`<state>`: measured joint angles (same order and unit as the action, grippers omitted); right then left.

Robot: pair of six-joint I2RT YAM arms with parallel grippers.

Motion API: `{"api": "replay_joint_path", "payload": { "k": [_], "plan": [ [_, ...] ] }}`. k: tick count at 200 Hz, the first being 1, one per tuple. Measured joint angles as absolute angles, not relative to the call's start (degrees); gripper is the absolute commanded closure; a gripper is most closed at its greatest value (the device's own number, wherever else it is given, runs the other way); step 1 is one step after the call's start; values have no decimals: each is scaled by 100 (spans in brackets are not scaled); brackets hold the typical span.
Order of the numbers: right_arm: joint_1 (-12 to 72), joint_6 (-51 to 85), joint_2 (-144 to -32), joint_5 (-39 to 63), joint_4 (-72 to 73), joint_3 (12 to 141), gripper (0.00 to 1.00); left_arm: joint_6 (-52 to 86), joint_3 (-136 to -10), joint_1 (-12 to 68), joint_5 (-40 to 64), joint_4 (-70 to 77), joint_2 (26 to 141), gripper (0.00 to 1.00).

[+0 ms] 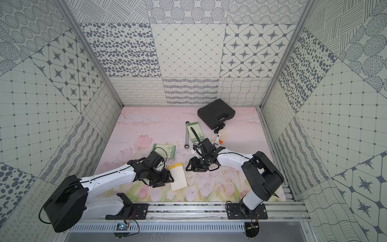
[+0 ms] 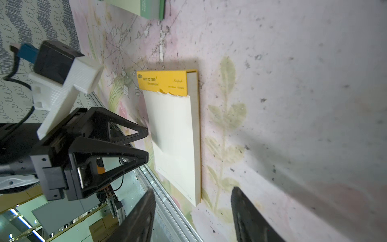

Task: Tear off pages from different memo pads
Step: Move the memo pad to the center of the board.

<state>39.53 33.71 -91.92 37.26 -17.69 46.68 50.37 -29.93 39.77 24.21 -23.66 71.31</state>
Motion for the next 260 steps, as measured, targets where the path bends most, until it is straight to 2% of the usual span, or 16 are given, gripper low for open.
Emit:
{"api": "replay_joint_path", "payload": {
  "k": [71, 143, 168, 209, 260],
  "plan": [
    [3691, 3299, -9365, 3756, -1684, 4609, 40, 5384, -3492, 4456, 3072, -891, 8440, 36],
    [2930, 3039, -9437, 3660, -1796, 4587, 48, 5605, -4082, 4611, 3542, 209, 9472, 36],
    [2884, 2991, -9435, 3522, -1811, 4587, 44, 5634, -4209, 4611, 3642, 276, 9640, 39],
    [2978, 2600, -8980, 3262, -2434, 4611, 28, 5653, -3907, 4504, 3356, 506, 9325, 38],
    [3297, 1798, -8278, 2663, -3341, 4936, 30, 5745, -3087, 4307, 2703, 301, 8068, 34]
  ]
}}
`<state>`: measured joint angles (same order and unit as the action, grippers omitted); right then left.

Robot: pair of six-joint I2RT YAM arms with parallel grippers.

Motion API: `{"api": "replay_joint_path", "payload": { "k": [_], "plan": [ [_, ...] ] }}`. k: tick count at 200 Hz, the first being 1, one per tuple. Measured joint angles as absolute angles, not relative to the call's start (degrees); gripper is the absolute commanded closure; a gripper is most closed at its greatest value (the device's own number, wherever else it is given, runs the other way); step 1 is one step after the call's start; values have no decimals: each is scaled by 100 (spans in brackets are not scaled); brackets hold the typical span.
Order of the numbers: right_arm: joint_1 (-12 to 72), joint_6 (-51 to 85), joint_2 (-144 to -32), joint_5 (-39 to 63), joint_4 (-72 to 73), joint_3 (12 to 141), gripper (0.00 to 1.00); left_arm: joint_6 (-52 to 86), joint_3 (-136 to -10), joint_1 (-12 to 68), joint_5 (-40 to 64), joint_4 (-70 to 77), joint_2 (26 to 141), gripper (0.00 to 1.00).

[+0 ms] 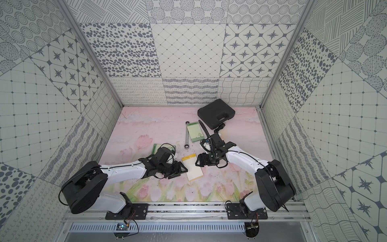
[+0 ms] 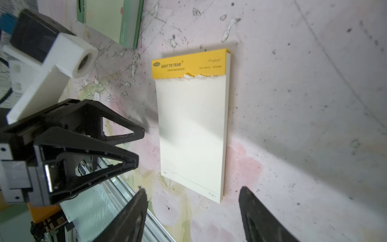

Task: Tear off pages from different memo pads
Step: Move the memo pad to the center of the board, then adjust the memo pad at the center of the board.

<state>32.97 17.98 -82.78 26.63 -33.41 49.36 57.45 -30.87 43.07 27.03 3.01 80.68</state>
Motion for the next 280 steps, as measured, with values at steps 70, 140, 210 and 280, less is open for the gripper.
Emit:
{"api": "replay_joint_path", "payload": {
  "k": [70, 140, 210, 280],
  "plan": [
    [4359, 2224, -8707, 2016, -3651, 5435, 22, 5830, -2512, 4276, 2257, -80, 7133, 43],
    [4866, 3531, -9386, 1378, -3817, 6156, 19, 5828, -2423, 4202, 1962, -580, 6512, 51],
    [4779, 3732, -9487, 1347, -3883, 6287, 26, 5693, -2709, 4185, 2187, -325, 7454, 73],
    [4425, 3516, -9413, 1509, -3889, 6005, 25, 5690, -3151, 4539, 2458, 495, 8729, 92]
  ]
}}
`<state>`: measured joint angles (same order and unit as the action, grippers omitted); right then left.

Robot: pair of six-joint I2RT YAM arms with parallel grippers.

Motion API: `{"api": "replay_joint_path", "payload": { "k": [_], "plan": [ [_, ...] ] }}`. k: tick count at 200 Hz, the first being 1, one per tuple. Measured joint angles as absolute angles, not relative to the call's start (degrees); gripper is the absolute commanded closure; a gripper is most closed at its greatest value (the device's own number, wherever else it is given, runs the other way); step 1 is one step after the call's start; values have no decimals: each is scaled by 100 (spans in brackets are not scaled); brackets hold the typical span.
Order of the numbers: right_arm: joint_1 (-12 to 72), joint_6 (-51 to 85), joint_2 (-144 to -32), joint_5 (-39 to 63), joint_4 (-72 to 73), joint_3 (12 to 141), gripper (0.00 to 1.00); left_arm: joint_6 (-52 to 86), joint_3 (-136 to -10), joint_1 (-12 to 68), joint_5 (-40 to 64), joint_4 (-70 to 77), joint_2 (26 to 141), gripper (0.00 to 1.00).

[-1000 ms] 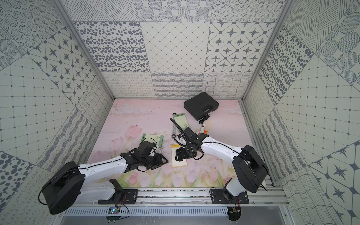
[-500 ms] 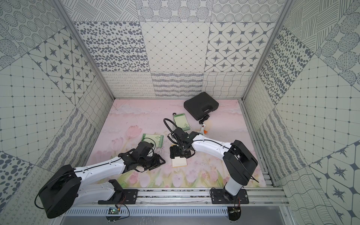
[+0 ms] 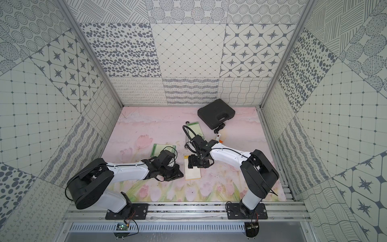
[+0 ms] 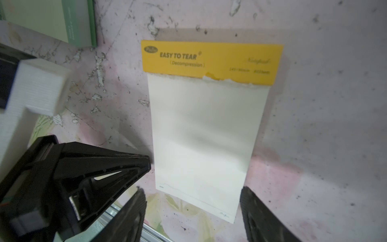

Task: Tear off pages from different memo pads
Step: Adjust the memo pad at the center of the board.

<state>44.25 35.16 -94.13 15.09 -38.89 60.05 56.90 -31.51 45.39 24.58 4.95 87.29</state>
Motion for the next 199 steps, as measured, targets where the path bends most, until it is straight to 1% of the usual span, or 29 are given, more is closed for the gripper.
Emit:
{"api": "replay_joint_path", "payload": {
  "k": [10, 19, 44, 122, 174, 199],
  "plan": [
    [4418, 3489, -9397, 1538, -3896, 5986, 24, 5699, -3218, 4576, 2519, 655, 8884, 93],
    [4423, 3448, -9389, 1555, -3898, 5975, 24, 5708, -3277, 4606, 2576, 821, 9030, 96],
    [4423, 3341, -9367, 1584, -3927, 5922, 24, 5806, -3306, 4646, 2668, 1199, 9227, 97],
    [4423, 2331, -9185, 1431, -4427, 5933, 25, 5854, -3144, 4635, 2552, 1155, 9004, 90],
    [4423, 2088, -9135, 1542, -4536, 5951, 25, 5854, -3240, 4558, 2530, 1319, 9155, 90],
    [4423, 1984, -9063, 1542, -4571, 5951, 30, 5857, -3264, 4532, 2484, 1328, 9150, 87]
  ]
}}
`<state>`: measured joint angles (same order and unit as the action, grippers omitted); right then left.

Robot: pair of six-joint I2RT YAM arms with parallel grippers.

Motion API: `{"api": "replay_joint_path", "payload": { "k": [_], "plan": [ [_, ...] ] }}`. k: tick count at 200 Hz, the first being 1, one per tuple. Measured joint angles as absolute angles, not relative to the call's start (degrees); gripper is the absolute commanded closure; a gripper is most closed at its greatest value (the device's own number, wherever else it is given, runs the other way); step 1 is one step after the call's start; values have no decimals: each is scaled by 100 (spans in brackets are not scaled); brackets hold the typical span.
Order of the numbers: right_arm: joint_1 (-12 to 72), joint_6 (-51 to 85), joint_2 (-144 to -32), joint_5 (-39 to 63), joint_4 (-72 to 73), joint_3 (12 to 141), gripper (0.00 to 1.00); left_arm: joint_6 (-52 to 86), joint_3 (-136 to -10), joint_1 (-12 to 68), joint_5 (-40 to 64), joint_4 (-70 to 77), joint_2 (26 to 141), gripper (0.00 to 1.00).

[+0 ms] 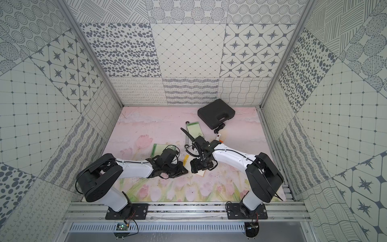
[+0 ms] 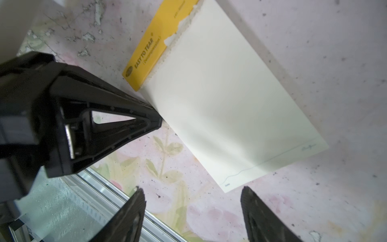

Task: Tear off pages from different memo pads
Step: Adjust the memo pad at the center of the board.

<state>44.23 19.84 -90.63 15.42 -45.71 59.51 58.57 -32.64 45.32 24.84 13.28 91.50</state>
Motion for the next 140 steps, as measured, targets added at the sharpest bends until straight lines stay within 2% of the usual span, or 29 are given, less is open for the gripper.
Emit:
{"api": "replay_joint_path", "payload": {
  "k": [118, 140],
  "plan": [
    [4445, 1800, -8779, 1723, -4486, 5763, 30, 5782, -3269, 4178, 2198, 1092, 8866, 82],
    [4480, 1839, -8816, 1745, -4508, 5776, 27, 5780, -3186, 4156, 2193, 1085, 8733, 79]
  ]
}}
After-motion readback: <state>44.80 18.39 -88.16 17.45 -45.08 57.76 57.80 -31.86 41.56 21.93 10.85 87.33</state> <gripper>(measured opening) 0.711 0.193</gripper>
